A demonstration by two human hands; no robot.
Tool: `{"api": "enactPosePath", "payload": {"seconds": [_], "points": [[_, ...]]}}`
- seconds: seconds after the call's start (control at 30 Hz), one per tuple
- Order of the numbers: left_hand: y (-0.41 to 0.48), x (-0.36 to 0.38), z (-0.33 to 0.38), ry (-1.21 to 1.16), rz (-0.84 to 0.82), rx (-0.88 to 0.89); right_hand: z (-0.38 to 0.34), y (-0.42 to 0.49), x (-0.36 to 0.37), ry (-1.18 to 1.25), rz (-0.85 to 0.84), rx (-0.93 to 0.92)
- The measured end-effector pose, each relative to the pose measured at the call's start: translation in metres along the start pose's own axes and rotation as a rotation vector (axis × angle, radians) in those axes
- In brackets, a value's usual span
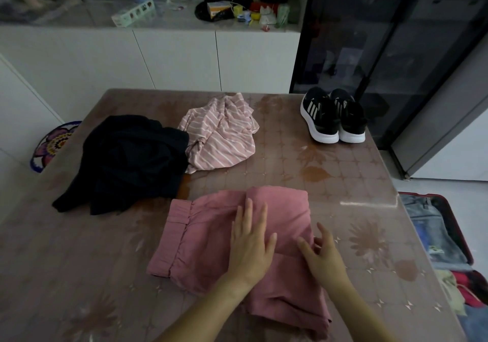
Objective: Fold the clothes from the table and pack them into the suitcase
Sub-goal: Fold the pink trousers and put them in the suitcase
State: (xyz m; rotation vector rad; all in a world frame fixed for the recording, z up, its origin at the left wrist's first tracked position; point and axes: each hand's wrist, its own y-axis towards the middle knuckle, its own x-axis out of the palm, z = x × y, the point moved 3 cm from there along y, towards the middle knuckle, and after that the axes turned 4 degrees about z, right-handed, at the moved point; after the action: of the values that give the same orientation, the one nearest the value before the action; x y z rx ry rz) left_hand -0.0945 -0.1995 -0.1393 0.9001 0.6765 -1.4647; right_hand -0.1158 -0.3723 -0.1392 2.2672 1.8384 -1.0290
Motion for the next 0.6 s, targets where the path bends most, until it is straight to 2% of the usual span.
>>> {"api": "enactPosePath", "payload": {"seconds": [0.2,0.4,0.47,0.53,0.6], "points": [[0.003,0.025,-0.012,0.19,-0.22,-0.061,-0.001,-0.001,0.003,-0.041,0.007,-0.069],[0.006,0.019,-0.012,0.129,-0.352,-0.072,0.014,-0.01,0.0,-0.107,0.006,-0.029],[0.007,0.009,-0.005,0.098,-0.278,-0.046,0.02,-0.014,-0.002,-0.122,-0.007,-0.023],[0.016,0.0,0.016,0.098,-0.156,0.066,0.026,-0.019,-0.003,-0.111,-0.01,-0.062],[0.03,0.0,0.036,0.086,-0.173,0.132,0.031,-0.028,-0.005,-0.049,-0.036,-0.105]]}}
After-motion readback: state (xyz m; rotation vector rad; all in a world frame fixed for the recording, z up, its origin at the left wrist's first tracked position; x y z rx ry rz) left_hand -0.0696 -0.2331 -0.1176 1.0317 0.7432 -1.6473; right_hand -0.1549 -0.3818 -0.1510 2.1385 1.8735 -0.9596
